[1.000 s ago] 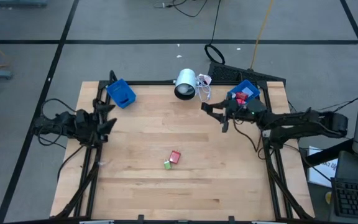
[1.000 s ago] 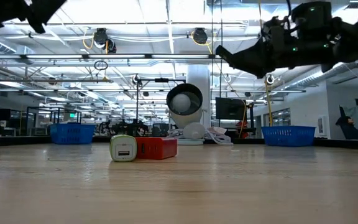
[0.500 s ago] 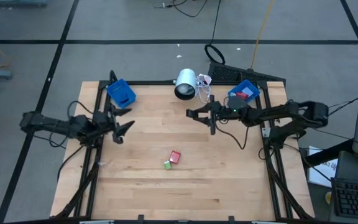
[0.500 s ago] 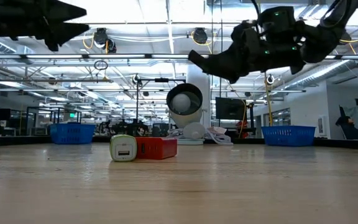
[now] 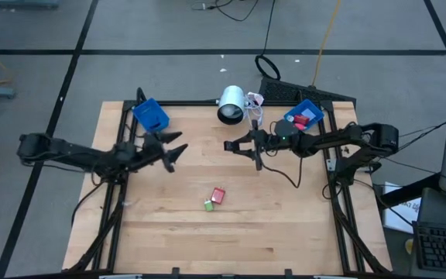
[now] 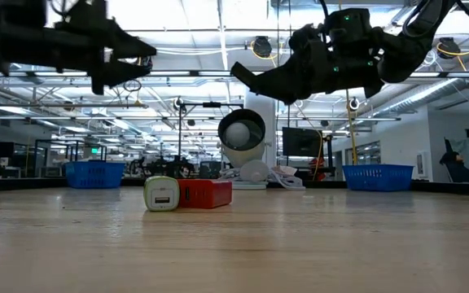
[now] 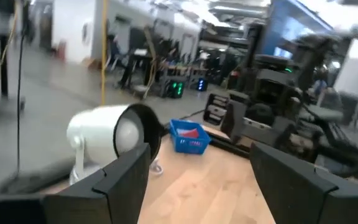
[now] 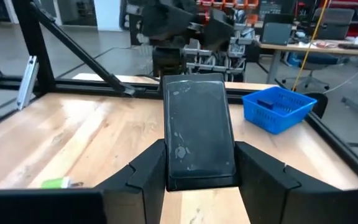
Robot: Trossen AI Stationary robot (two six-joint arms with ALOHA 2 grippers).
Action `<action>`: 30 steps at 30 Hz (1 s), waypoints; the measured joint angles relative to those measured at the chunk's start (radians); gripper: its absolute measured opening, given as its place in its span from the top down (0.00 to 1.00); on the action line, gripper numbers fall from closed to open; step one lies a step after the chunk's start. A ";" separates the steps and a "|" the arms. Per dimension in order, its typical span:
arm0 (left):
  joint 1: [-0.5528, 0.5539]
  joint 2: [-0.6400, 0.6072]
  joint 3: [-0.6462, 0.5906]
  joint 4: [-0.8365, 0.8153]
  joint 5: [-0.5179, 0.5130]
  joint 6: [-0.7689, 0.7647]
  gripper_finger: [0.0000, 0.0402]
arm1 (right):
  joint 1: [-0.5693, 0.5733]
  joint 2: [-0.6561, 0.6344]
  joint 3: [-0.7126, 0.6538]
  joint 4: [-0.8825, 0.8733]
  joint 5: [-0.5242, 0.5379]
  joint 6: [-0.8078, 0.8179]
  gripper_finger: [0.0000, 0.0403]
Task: Pick & Place Office items
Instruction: Put the black digital timer into the left blue bin
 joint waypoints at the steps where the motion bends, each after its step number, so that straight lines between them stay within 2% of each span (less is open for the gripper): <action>1: 0.016 0.029 0.018 -0.004 0.005 -0.061 0.32 | 0.000 0.000 0.000 -0.003 0.001 -0.015 0.62; 5: 0.089 0.150 0.124 -0.064 0.097 -0.267 0.32 | 0.003 0.000 0.000 -0.030 0.018 -0.062 0.61; 9: 0.140 0.287 0.261 -0.153 0.205 -0.391 0.32 | 0.028 0.000 0.000 -0.085 0.143 -0.144 0.62; 12: 0.157 0.403 0.361 -0.213 0.239 -0.444 0.32 | 0.052 0.000 0.000 -0.110 0.237 -0.220 0.62; 20: 0.158 0.635 0.537 -0.226 0.349 -0.470 0.32 | 0.122 0.000 0.000 -0.133 0.423 -0.348 0.62; 24: 0.159 0.682 0.574 -0.225 0.348 -0.467 0.32 | 0.144 0.000 0.000 -0.131 0.473 -0.382 0.62; 30: 0.172 0.677 0.572 -0.236 0.343 -0.464 0.32 | 0.146 0.000 -0.001 -0.130 0.484 -0.393 0.62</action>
